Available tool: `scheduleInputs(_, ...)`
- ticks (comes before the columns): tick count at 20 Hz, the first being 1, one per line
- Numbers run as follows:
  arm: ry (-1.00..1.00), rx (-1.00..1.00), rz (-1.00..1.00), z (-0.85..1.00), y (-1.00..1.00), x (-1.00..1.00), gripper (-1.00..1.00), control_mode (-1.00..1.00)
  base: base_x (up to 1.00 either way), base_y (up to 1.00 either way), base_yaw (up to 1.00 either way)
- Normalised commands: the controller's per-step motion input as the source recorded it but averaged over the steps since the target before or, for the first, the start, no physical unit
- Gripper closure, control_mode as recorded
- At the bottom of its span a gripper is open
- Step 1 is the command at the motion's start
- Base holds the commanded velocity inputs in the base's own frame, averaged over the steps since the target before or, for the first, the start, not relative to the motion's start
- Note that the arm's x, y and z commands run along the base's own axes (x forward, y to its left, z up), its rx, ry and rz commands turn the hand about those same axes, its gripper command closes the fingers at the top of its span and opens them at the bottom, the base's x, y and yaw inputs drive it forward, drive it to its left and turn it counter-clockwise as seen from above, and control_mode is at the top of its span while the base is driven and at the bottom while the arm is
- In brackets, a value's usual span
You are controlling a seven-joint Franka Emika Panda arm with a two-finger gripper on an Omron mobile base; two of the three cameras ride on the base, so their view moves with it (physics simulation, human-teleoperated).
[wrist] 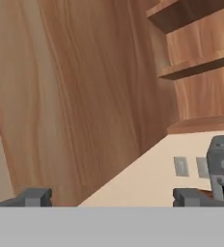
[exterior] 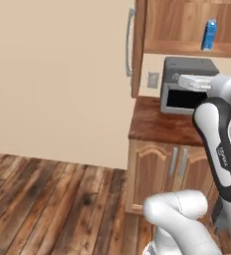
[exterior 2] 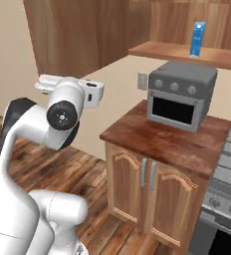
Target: Pick the milk, boxed drink, can from the counter and place them in the open cabinet.
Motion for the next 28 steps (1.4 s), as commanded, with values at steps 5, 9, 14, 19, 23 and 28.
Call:
scheduleInputs(5,0.0,0.0,0.0,0.0,0.0,0.0,-1.0,1.0,-0.95,0.0,0.59)
scheduleInputs(9,0.0,0.0,0.0,0.0,0.0,0.0,-1.0,1.0,-0.78,0.0,0.63)
scheduleInputs(14,0.0,0.0,0.0,0.0,0.0,0.0,-1.0,1.0,-0.67,0.0,0.67)
scheduleInputs(19,0.0,0.0,0.0,0.0,0.0,0.0,-1.0,1.0,-0.42,0.0,0.85)
scheduleInputs(23,0.0,0.0,0.0,0.0,0.0,0.0,-1.0,1.0,-0.14,0.0,0.81)
scheduleInputs(28,0.0,0.0,0.0,0.0,0.0,0.0,-1.0,1.0,-0.13,-0.15,0.72)
